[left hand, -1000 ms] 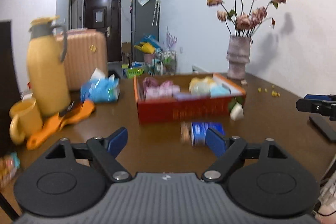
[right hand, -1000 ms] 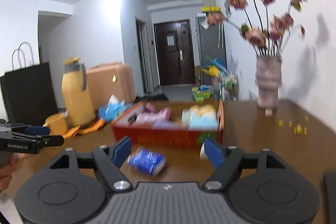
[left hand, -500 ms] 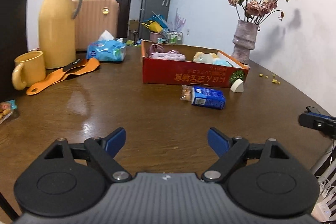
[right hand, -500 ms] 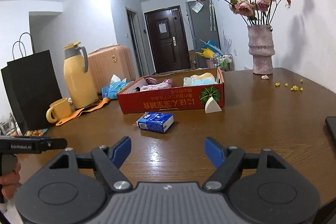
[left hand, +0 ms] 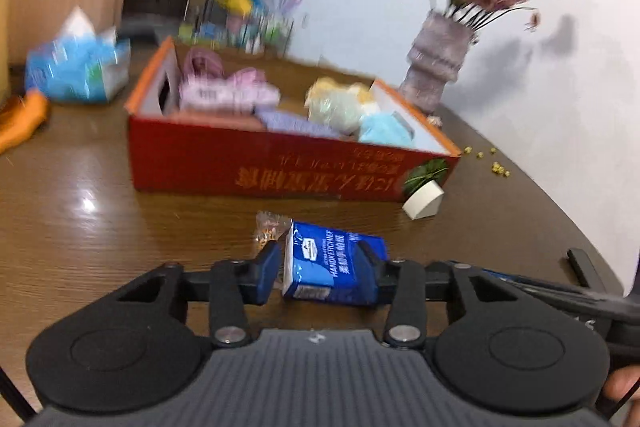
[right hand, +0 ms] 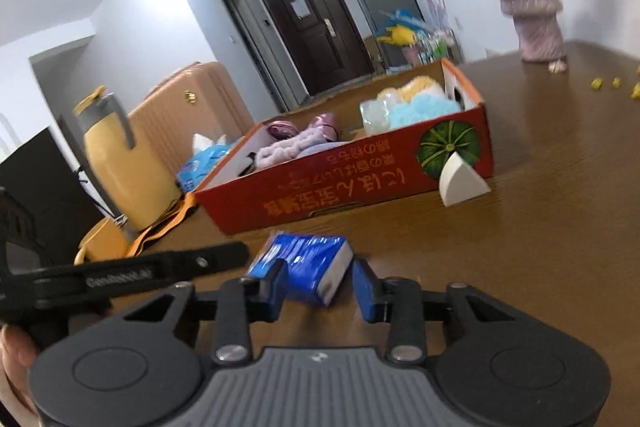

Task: Organize soft objects
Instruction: 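Close both tools on the blue-and-white milk carton from its sides, then carry the milk carton into the box and open both tools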

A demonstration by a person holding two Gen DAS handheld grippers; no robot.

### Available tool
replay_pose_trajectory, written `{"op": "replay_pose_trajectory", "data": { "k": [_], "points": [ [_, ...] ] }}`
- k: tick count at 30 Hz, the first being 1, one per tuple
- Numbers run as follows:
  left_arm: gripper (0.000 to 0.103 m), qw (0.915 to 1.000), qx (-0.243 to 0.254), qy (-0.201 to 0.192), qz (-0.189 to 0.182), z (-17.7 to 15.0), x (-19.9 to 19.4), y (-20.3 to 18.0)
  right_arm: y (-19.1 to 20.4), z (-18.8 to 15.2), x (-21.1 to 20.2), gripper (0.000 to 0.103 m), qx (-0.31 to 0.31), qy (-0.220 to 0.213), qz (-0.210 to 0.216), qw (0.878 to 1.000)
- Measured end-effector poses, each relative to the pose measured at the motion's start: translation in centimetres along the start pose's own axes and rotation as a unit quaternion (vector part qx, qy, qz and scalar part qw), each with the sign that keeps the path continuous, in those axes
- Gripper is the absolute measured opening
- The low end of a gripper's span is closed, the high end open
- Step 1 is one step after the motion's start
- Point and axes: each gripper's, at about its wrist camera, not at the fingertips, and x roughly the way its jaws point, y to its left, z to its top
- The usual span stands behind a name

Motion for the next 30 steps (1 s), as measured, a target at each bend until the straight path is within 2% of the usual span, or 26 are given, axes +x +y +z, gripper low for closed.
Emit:
{"op": "replay_pose_trajectory", "data": {
  "k": [3, 5, 9, 13, 18, 22, 24, 27, 30],
  "points": [
    [0.032, 0.9987, -0.035, 0.034, -0.016, 0.4, 2.0, 1.2, -0.9, 0.6, 2.6, 0.031, 0.028, 0.013, 0.009, 0.999],
    [0.032, 0.9979, -0.046, 0.04, -0.024, 0.1, 2.4, 1.6, -1.2, 0.6, 3.7, 0.029, 0.037, 0.02, 0.012, 0.999],
    [0.03, 0.9979, -0.046, 0.039, -0.025, -0.2, 2.1, 1.5, -1.6, 0.1, 4.5, 0.019, 0.049, 0.029, 0.02, 0.998],
    [0.029, 0.9959, -0.065, 0.049, -0.04, -2.2, -0.5, 0.6, -1.2, -0.6, 2.2, 0.015, 0.038, 0.033, 0.025, 0.998],
    [0.029, 0.9927, -0.097, 0.056, -0.043, -7.2, -5.3, -0.8, -0.4, -4.0, -2.7, 0.017, 0.01, 0.073, 0.049, 0.996],
    [0.03, 0.9923, -0.091, 0.063, -0.057, -9.9, -8.7, -2.5, 0.6, -5.8, -6.3, 0.019, -0.017, 0.082, 0.056, 0.995],
    [0.031, 0.9938, -0.082, 0.054, -0.054, -10.4, -9.7, -2.8, 0.8, -6.1, -7.3, 0.02, -0.017, 0.074, 0.061, 0.995],
    [0.031, 0.9957, -0.079, 0.041, -0.025, -10.2, -9.8, -2.4, 0.8, -6.4, -7.4, 0.021, -0.011, 0.069, 0.052, 0.996],
    [0.031, 0.9956, -0.08, 0.045, -0.019, -10.1, -9.3, -2.0, 0.7, -6.6, -7.2, 0.022, -0.006, 0.068, 0.045, 0.997]
  ]
}}
